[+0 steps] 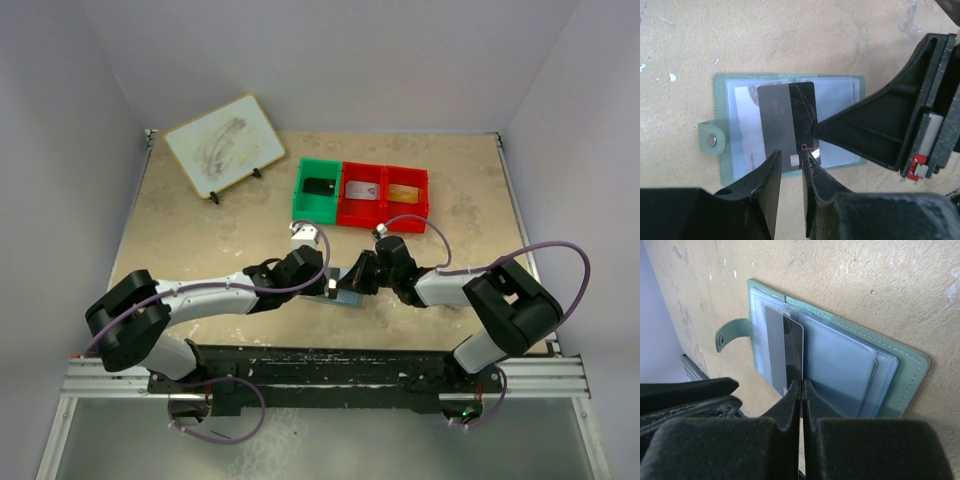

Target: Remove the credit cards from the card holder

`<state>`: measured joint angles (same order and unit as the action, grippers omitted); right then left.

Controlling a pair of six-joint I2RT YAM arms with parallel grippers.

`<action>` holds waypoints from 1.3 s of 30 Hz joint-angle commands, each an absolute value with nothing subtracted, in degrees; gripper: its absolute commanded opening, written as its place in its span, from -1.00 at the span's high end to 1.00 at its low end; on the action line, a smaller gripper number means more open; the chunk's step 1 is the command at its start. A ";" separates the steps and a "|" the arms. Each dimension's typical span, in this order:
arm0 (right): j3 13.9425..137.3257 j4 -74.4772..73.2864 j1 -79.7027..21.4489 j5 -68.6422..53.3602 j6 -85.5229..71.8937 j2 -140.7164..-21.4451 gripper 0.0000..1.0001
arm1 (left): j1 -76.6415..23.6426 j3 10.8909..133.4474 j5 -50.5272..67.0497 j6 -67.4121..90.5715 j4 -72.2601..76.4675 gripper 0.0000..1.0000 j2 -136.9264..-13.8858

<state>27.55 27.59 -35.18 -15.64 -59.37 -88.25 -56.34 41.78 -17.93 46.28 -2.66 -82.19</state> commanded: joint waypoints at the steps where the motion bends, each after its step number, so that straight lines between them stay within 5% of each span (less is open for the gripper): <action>1: 27.51 29.18 -34.94 -16.34 -58.20 -88.88 1.00 | -55.55 45.28 -16.85 44.52 0.18 0.60 -86.80; 17: 28.58 28.23 -34.97 -16.06 -57.56 -88.96 1.00 | -55.46 41.84 -19.61 45.15 -1.81 0.69 -90.91; 30: 27.21 38.83 -34.98 -18.06 -62.14 -93.74 0.56 | -55.47 39.00 -15.39 46.05 1.24 0.86 -91.00; 33: 26.29 42.64 -35.07 -19.14 -63.28 -95.07 0.63 | -55.46 38.56 -15.62 46.05 0.97 0.87 -90.33; 36: 25.22 41.21 -35.07 -19.56 -63.41 -93.69 0.98 | -55.46 38.38 -16.48 46.29 0.20 0.86 -89.37; 39: 25.00 35.46 -34.89 -15.69 -62.65 -89.32 1.00 | -55.45 38.39 -18.58 46.60 -0.97 0.74 -87.02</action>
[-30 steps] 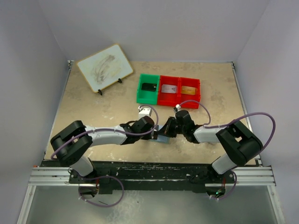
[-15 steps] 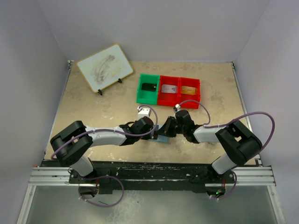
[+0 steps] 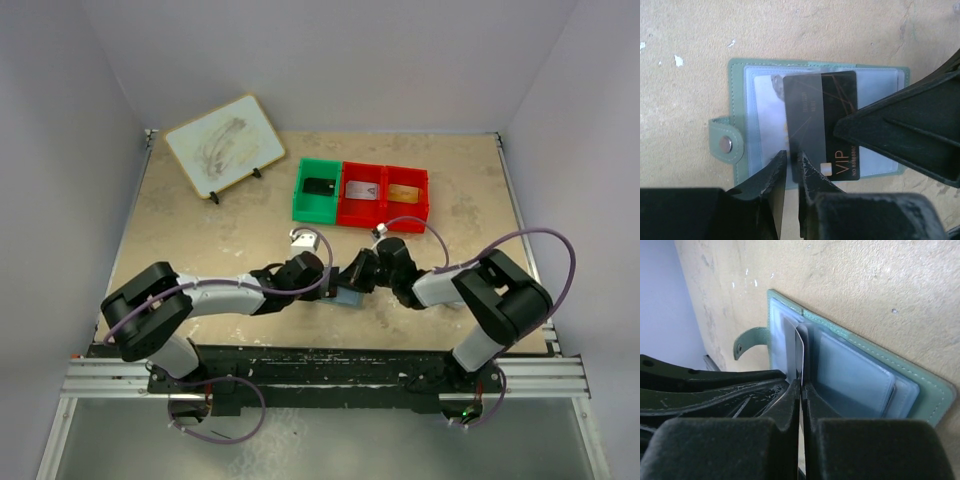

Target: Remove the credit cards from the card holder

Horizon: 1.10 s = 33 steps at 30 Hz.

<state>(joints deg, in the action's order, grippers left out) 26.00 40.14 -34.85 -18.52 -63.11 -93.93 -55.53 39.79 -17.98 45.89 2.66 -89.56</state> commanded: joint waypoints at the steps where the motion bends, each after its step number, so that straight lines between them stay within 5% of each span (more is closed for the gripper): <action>1: 25.19 33.04 -34.80 -14.09 -61.68 -87.50 1.00 | -55.46 38.59 -19.80 46.92 -1.89 0.66 -85.75; 8: 24.54 26.60 -32.40 -13.52 -58.02 -80.30 1.00 | -55.45 39.44 -27.42 48.22 -7.19 0.40 -75.87; 33: 22.16 23.89 -26.68 -20.79 -53.64 -78.47 1.00 | -55.46 36.96 -29.36 51.14 -8.88 0.39 -70.00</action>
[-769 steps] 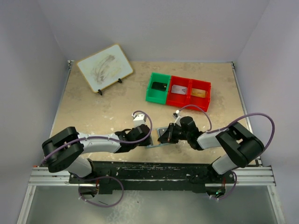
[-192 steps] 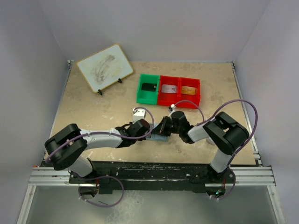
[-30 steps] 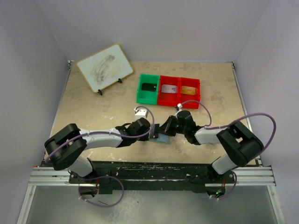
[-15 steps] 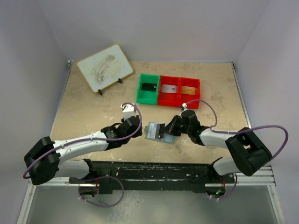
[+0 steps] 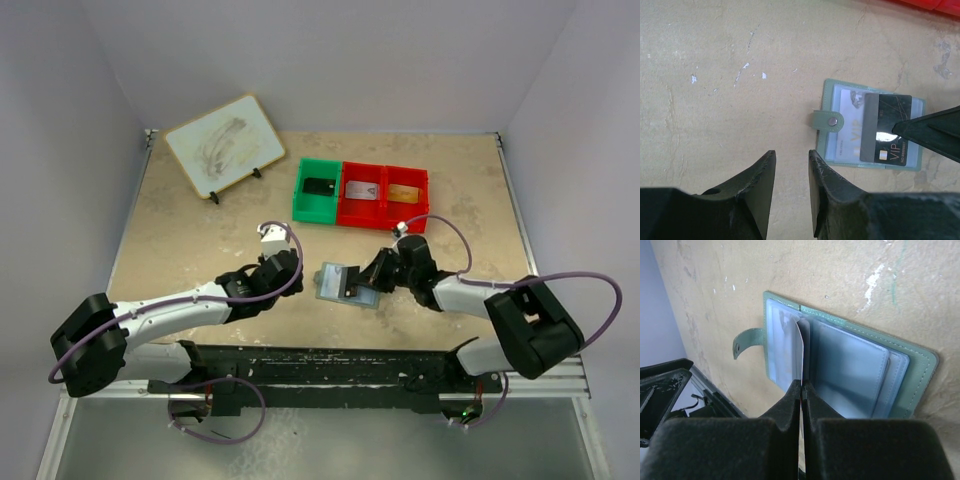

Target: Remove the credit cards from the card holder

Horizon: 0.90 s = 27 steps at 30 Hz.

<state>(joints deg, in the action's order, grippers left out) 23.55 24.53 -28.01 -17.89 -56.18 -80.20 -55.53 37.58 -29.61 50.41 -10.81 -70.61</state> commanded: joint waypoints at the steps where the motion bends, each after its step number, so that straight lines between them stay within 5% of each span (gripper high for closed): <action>1: 21.93 23.71 -26.26 -20.90 -53.42 -78.18 1.00 | -55.45 36.92 -29.29 51.14 -8.88 0.39 -69.99; 16: 20.14 18.77 -22.70 -20.98 -49.88 -73.83 1.00 | -55.43 36.04 -28.74 51.70 -8.74 0.40 -68.82; 27: 25.33 1.88 -22.41 -9.54 -45.29 -60.00 1.00 | -55.46 34.86 -30.23 52.37 -9.02 0.39 -66.97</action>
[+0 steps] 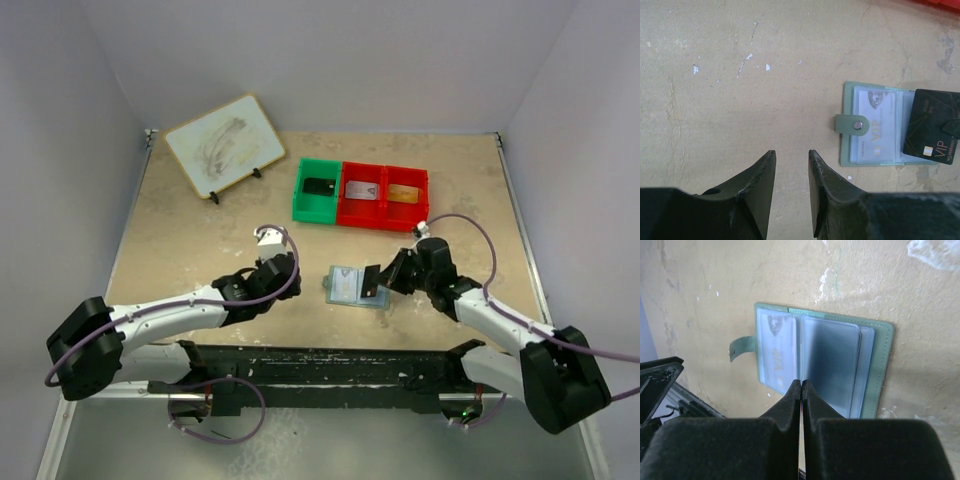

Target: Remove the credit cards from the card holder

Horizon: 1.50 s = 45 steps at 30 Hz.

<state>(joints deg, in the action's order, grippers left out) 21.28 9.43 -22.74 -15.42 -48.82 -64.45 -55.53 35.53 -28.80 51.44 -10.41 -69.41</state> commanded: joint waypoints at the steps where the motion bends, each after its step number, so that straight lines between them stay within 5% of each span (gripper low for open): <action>1: 25.66 1.42 -22.41 -9.34 -44.91 -59.07 1.00 | -55.45 34.75 -30.45 52.38 -9.05 0.38 -66.73; 8: 27.46 3.09 -22.41 -12.19 -41.65 -55.73 1.00 | -55.45 34.63 -33.11 52.22 -11.48 0.33 -64.54; 20: 32.80 13.79 -22.57 -9.81 -24.39 -51.52 1.00 | -50.83 35.36 -33.82 46.84 -16.22 -0.25 -63.71; 27: 34.98 21.69 -23.45 -10.99 -11.36 -52.81 1.00 | -46.61 34.99 -37.55 49.47 -22.07 -0.30 -58.30; 32: 41.83 24.47 -26.84 -10.25 -1.97 -61.39 1.00 | -46.14 36.49 -50.77 62.01 -34.00 -0.30 -56.55; 45: 74.81 8.97 -36.14 -1.59 22.51 -96.64 1.00 | -46.10 31.83 -46.20 62.07 -31.77 -0.35 -47.70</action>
<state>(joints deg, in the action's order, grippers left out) 65.63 16.05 -36.21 -6.17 14.33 -90.00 -46.35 33.47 -46.63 60.75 -32.69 -50.61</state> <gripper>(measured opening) 0.007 0.668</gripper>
